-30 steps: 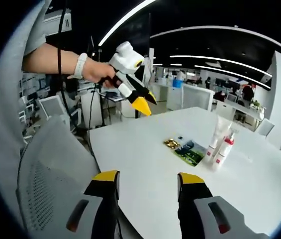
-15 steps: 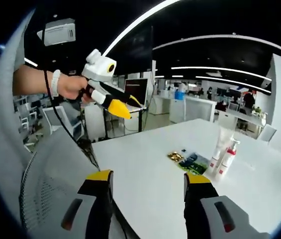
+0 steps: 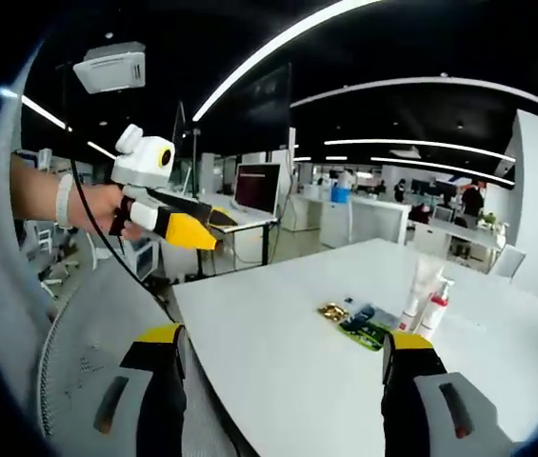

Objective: Arrange the skincare products in the storage area until every visible bottle or jar stands upright without overlapping.

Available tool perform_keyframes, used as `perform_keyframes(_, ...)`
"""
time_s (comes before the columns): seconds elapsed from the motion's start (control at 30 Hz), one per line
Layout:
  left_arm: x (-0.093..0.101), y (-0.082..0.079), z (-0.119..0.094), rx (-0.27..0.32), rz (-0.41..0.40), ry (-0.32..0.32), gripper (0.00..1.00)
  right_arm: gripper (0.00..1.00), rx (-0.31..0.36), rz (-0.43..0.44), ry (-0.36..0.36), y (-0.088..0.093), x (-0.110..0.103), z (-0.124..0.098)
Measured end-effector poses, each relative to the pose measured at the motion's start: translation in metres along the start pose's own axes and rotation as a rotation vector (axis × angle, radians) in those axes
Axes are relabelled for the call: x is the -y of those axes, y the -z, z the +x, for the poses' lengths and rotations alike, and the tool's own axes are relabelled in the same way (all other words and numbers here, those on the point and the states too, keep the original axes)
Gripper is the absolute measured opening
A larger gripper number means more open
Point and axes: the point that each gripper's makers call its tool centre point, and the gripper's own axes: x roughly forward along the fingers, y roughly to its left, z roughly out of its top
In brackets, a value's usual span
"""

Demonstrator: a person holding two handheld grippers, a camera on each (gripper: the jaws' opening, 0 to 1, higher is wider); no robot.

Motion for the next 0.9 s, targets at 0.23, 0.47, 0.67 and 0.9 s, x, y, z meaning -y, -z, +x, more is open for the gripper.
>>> perform_keyframes(0.23,-0.005,0.003,-0.004,0.072,0.003,-0.068,0.93,0.94,-0.008,-0.023,-0.014,0.002,-0.006,0.001)
perform_keyframes(0.47,0.006,0.016,-0.004,0.069,0.092,-0.060,0.99,0.99,-0.022,0.035,-0.049,0.007,-0.011,0.005)
perform_keyframes(0.67,0.011,0.025,-0.002,0.015,0.126,-0.016,0.99,0.99,-0.041,0.107,-0.028,0.012,-0.003,0.007)
perform_keyframes(0.9,-0.001,0.031,0.001,0.016,0.208,-0.022,0.99,0.99,-0.065,0.154,0.017,0.019,0.007,0.008)
